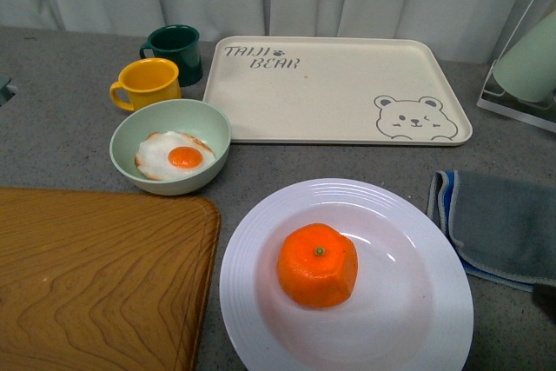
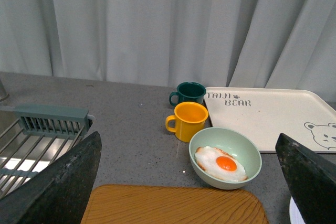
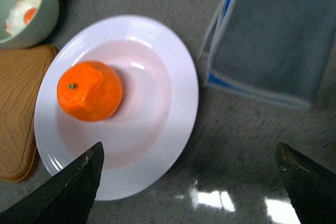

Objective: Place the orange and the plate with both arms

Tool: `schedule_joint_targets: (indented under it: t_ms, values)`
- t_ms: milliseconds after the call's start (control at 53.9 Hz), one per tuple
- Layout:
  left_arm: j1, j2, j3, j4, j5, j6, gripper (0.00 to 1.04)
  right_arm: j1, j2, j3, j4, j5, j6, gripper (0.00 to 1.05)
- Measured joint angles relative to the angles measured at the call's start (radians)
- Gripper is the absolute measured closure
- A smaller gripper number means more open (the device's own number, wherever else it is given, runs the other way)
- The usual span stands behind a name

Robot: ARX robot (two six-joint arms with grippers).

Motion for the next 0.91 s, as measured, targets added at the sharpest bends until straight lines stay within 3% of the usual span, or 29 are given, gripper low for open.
schedule_joint_targets:
  t_ms: [148,352,835,909]
  values:
    - [0.0,0.0,0.0,0.0,0.0,0.0,0.07,-0.027,0.274,0.041,0.034,-0.155,0.075,0.09]
    - [0.0,0.0,0.0,0.0,0.0,0.0,0.07,-0.053,0.656,0.126,0.258,-0.371,0.223,0.09]
    - [0.0,0.0,0.0,0.0,0.0,0.0,0.07,-0.053,1.004,0.3,0.393,-0.443,0.388,0.1]
    - [0.0,0.0,0.0,0.0,0.0,0.0,0.07,-0.049,1.022,0.325,0.375,-0.434,0.401,0.18]
